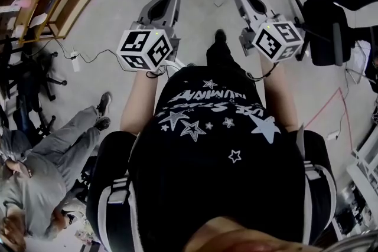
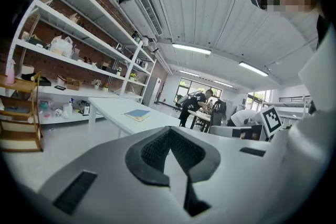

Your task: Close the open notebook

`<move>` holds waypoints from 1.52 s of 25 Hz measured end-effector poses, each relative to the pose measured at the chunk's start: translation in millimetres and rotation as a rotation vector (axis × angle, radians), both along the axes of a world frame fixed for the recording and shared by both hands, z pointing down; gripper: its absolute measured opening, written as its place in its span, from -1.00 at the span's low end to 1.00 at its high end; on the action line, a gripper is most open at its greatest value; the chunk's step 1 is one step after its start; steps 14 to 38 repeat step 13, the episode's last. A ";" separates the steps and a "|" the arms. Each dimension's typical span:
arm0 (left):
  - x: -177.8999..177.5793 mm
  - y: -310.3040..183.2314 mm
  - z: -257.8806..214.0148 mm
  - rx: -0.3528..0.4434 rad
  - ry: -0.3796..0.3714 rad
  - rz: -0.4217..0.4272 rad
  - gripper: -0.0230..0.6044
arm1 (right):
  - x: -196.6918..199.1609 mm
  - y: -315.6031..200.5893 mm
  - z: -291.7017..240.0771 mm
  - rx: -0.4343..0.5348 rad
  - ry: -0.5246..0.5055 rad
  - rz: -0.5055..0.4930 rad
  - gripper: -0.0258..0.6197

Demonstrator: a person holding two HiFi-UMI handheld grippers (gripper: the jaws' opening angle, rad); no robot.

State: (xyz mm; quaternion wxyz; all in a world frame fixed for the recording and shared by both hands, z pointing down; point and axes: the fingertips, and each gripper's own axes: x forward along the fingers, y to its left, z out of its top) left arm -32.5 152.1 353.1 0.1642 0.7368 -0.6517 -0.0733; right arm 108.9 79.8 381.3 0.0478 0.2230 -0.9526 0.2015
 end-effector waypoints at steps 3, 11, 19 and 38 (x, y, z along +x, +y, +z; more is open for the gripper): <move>4.8 25.1 -3.5 0.019 0.001 0.016 -0.89 | 5.5 28.2 -0.1 0.014 0.012 0.019 -0.89; 17.8 34.4 -6.7 0.039 -0.006 0.038 -0.89 | 19.4 47.1 12.6 0.003 0.046 0.033 -0.89; 22.7 37.8 -5.6 0.041 -0.008 0.043 -0.89 | 21.6 54.0 17.1 -0.001 0.047 0.029 -0.89; 22.7 37.8 -5.6 0.041 -0.008 0.043 -0.89 | 21.6 54.0 17.1 -0.001 0.047 0.029 -0.89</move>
